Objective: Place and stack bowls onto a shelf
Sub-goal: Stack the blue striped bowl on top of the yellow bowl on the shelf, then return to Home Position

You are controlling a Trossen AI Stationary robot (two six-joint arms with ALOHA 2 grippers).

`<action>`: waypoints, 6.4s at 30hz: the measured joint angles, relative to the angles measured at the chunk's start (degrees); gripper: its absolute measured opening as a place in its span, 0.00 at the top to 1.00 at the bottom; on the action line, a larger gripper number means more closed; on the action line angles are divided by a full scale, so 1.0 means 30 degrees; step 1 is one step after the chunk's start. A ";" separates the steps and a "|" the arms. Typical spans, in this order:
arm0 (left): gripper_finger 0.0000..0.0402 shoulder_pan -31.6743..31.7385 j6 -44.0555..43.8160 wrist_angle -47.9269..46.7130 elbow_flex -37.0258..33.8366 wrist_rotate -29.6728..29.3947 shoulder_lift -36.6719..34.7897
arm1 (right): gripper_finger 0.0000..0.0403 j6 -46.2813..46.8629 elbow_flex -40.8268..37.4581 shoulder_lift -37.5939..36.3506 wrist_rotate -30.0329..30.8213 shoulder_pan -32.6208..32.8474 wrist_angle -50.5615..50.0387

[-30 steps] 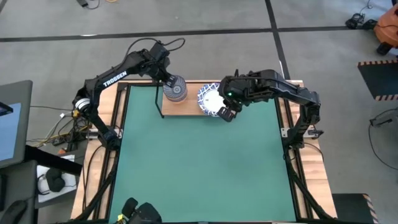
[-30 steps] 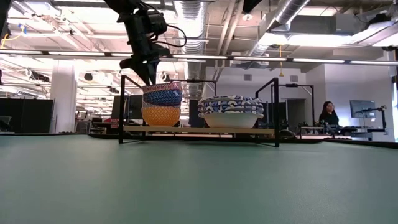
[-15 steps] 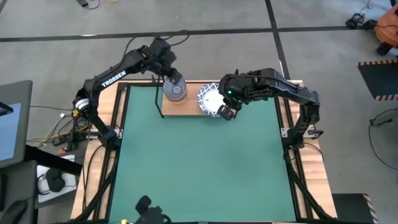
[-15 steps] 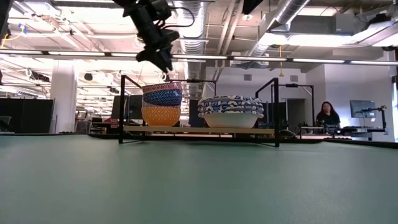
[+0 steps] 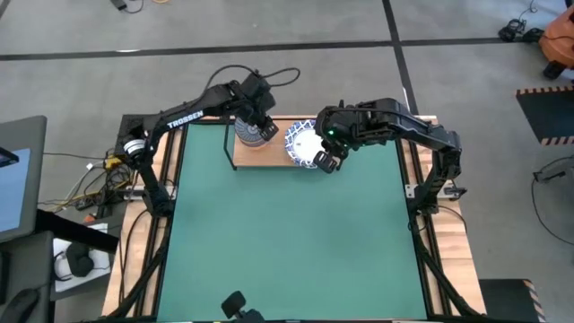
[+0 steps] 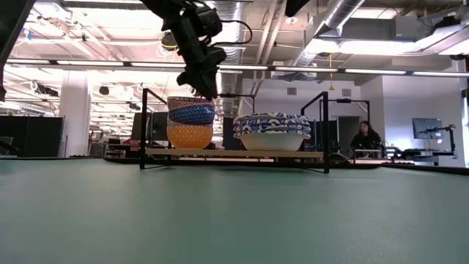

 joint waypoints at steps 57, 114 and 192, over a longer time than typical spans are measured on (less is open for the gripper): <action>0.73 -0.1520 0.0658 -0.1799 -0.0948 0.1673 -0.0403 | 0.84 -0.0643 0.0000 0.0000 0.0015 -0.0444 -0.0137; 1.00 -0.1319 -0.0871 1.2105 -1.0965 0.6736 -1.6280 | 0.84 -0.3286 -0.9887 -0.2779 -1.5878 -0.3912 2.0615; 1.00 -0.8028 0.0285 1.9151 -2.9250 0.2427 -3.1679 | 0.96 -0.4714 -3.5509 -2.7745 -1.2917 -0.2302 3.2635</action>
